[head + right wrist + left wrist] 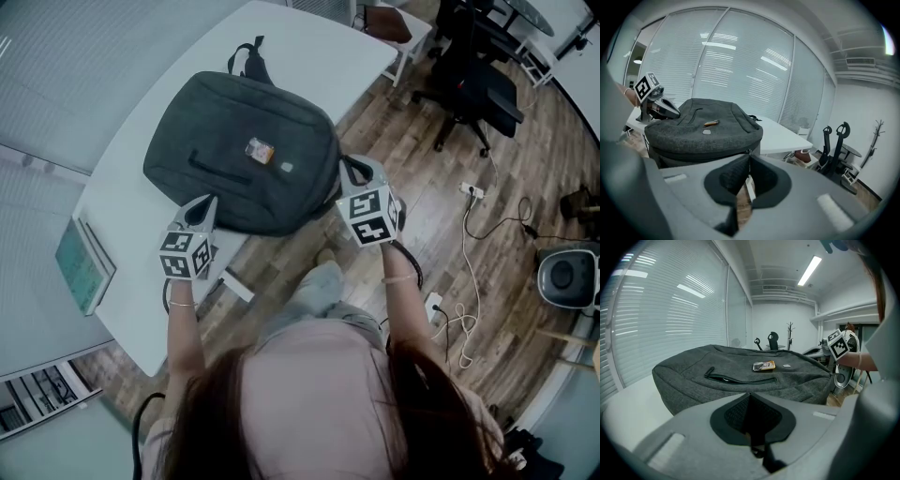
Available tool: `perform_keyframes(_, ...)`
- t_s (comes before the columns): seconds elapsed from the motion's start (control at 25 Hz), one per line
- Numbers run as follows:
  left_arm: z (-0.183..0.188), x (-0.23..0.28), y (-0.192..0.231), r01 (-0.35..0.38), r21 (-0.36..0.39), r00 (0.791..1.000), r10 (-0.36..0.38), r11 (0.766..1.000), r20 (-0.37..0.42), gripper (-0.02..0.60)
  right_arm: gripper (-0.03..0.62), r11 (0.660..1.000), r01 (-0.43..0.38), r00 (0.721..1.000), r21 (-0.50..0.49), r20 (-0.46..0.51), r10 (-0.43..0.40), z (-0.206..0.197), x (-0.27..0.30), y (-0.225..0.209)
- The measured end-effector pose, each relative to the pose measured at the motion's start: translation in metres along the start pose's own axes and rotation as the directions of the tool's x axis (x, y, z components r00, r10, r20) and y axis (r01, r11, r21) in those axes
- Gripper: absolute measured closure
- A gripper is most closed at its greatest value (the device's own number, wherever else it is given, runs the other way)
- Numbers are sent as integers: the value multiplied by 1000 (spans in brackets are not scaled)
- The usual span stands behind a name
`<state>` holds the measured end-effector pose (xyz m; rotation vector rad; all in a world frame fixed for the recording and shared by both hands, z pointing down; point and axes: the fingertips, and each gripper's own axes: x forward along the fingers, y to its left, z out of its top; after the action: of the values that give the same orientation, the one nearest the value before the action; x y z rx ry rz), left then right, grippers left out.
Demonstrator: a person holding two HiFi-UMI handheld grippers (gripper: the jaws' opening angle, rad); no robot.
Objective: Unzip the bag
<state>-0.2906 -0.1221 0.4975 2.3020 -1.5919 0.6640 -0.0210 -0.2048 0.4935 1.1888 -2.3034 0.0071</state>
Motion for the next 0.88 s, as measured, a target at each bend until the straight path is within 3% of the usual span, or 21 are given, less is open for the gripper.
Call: perform_keyframes(0.88, 3, 2, 0, 10, -31, 1000, -10, 999, -1, 572, 582, 985, -169, 985, 16, 48, 168, 9, 17, -13)
